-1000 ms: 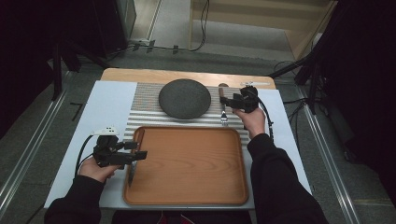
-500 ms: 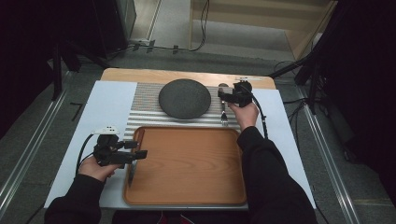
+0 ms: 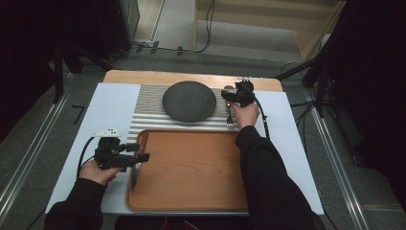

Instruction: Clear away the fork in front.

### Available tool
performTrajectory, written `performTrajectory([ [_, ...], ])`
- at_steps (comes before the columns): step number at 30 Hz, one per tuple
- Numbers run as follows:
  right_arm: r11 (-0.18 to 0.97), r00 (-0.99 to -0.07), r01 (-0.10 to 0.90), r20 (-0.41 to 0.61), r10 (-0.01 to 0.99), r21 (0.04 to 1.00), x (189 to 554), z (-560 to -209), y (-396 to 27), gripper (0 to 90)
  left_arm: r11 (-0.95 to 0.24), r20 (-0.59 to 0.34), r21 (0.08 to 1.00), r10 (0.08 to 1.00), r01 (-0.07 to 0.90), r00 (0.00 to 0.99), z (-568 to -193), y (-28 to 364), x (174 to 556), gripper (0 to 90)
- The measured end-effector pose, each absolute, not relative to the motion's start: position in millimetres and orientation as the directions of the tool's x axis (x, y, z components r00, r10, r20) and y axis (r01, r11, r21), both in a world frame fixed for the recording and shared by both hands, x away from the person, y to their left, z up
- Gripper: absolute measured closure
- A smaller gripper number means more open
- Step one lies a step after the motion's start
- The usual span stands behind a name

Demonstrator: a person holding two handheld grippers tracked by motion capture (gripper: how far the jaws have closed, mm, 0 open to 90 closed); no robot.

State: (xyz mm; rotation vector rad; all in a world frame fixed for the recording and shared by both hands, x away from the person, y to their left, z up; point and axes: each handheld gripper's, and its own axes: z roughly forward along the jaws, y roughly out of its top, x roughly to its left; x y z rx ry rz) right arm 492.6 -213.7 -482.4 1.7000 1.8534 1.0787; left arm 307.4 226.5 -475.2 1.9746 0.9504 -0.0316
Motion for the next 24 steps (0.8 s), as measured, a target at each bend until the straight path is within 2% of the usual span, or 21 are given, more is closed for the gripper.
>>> performTrajectory([
  [14,0.024,-0.193,0.722,0.167,0.967,0.691,495,-494,-214,25.5,-0.29,-0.375,0.718,0.604,0.632,0.703,-476,225,307,27.5],
  [22,0.039,-0.181,0.77,0.16,0.97,0.637,497,-499,-214,29.7,-0.296,-0.375,0.715,0.602,0.633,0.705,-477,224,307,27.5],
  [24,0.044,-0.18,0.785,0.159,0.971,0.618,498,-501,-214,33.4,-0.296,-0.377,0.714,0.601,0.634,0.705,-477,224,307,27.5],
])
